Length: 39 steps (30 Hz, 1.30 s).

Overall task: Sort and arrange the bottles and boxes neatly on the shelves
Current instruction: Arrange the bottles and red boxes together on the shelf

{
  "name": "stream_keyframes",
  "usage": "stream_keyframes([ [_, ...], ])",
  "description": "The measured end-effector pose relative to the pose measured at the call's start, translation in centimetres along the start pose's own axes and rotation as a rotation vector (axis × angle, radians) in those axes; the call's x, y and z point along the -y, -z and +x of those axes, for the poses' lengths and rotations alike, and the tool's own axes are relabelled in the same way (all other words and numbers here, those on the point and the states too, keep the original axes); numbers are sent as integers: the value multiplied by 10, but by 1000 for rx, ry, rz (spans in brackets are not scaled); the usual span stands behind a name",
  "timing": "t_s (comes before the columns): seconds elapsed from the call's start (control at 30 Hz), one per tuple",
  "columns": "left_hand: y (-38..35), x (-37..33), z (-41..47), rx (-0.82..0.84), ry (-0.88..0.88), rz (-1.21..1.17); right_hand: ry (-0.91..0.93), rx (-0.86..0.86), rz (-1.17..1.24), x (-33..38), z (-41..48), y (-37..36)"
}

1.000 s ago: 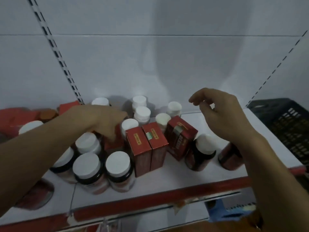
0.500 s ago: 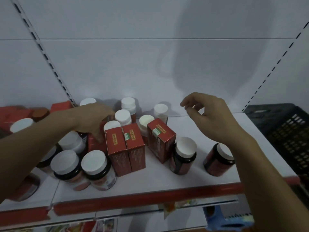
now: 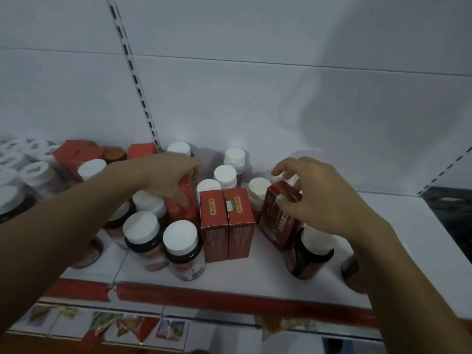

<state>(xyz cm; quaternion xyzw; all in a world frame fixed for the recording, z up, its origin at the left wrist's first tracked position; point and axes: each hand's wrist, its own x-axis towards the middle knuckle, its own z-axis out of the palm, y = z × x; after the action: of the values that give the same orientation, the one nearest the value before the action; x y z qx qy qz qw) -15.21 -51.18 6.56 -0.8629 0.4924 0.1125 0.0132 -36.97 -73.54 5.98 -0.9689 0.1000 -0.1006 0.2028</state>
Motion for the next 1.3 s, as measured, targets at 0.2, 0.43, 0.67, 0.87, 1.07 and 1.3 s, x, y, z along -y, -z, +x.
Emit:
stream_keyframes([
  [0.2,0,10,-9,-92,-35,12,27,-54,-69,8,11,1],
  [0.43,15,59,-66,-142,139,45,184,33,-106,58,51,-21],
  [0.67,11,112,-136,-206,250,38,216,78,-119,106,79,-55],
  [0.87,23,155,-160,-182,293,85,172,108,-127,161,92,-72],
  [1.07,7,232,-210,-100,430,147,221,100,-154,236,98,-107],
  [1.3,-50,302,-257,-152,442,-49,295,72,-129,324,117,-166],
])
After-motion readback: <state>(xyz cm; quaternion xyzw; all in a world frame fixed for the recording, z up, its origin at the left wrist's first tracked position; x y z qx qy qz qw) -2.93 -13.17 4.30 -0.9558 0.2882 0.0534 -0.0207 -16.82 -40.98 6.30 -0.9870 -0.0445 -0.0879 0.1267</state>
